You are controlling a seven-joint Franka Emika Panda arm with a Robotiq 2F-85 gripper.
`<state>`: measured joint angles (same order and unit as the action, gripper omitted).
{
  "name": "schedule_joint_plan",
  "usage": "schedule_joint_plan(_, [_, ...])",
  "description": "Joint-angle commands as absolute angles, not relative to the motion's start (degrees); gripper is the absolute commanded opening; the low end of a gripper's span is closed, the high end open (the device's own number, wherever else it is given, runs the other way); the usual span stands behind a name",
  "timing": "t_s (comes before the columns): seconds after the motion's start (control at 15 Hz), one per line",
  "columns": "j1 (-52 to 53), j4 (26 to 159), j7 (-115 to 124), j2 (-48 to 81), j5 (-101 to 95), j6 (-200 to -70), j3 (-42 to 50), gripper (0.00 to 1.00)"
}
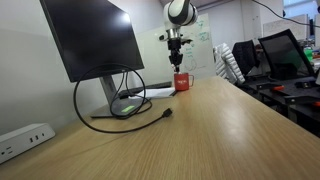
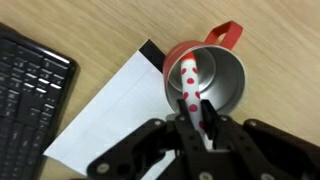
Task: Remove the marker from the cup and put it on the table
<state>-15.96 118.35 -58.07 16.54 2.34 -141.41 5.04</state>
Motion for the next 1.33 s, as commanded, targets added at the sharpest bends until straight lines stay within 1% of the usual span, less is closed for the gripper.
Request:
schedule_joint_plan(0.0, [-15.1, 120.3, -55.8, 11.4, -1.8, -138.1, 6.0, 0.05])
schedule_joint_plan(0.2, [-13.9, 120.9, -52.5, 7.4, -6.5, -135.6, 6.8, 0.05])
schedule_joint_plan(0.4, [-13.0, 121.3, -49.4, 3.7, -10.3, -129.6, 6.9, 0.05])
schedule_joint_plan(0.53, [-12.4, 121.7, -53.7, 2.0, -6.5, -125.9, 6.1, 0.05])
schedule_joint_plan(0.67, [-11.0, 123.9, -58.2, 0.8, -0.4, -128.2, 5.3, 0.05])
schedule_joint_plan(0.8, [-9.1, 125.2, -61.7, 0.7, 3.6, -128.6, 4.5, 0.05])
schedule_joint_plan(1.0, [-5.7, 126.1, -60.4, 2.6, 0.6, -125.8, 2.5, 0.05])
schedule_joint_plan(1.27, [-1.0, 128.2, -57.4, 6.7, -6.2, -125.8, -1.1, 0.05])
